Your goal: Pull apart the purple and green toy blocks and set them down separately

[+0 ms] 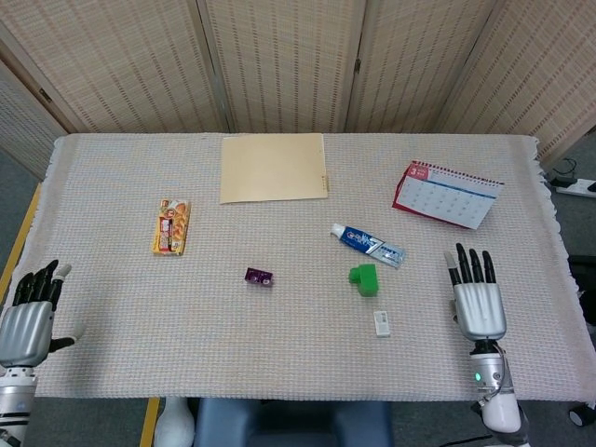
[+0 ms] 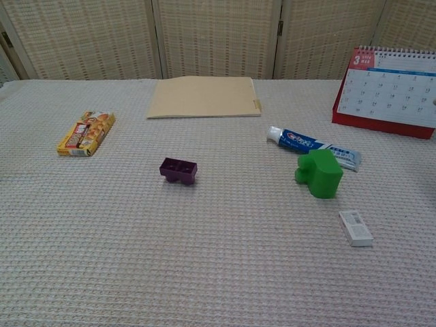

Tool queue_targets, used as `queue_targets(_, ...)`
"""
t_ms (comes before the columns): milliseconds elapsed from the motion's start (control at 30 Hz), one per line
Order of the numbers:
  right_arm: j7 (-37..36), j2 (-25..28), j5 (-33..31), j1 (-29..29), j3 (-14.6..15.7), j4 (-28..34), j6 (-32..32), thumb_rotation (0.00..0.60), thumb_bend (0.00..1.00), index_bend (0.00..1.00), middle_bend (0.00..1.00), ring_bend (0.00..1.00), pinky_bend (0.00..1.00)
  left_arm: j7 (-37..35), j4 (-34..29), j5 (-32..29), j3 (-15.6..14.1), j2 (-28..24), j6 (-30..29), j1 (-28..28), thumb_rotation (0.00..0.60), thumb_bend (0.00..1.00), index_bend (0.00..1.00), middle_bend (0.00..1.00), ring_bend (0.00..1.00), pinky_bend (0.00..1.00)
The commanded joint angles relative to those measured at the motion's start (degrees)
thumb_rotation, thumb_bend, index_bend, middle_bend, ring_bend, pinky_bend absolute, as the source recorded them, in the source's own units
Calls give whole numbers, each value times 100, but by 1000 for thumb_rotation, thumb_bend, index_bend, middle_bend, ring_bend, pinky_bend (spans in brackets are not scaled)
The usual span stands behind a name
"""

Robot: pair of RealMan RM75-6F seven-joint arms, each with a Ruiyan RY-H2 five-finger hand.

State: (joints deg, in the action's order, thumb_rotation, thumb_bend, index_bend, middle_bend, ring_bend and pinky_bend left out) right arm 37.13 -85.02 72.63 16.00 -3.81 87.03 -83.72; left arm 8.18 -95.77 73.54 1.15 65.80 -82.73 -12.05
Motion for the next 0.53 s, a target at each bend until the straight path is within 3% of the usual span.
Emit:
queue_targets(33, -52, 65, -13, 26, -23, 76, 149, 600, 350, 0, 0, 0, 0, -357, 145, -266, 91, -198, 499, -77, 600, 255, 0, 0, 0, 0)
queue_targets(533, -196, 51, 59, 116, -59, 5, 532, 600, 350, 0, 0, 0, 0, -408, 145, -17, 134, -233, 475, 49, 600, 255, 0, 0, 0, 0)
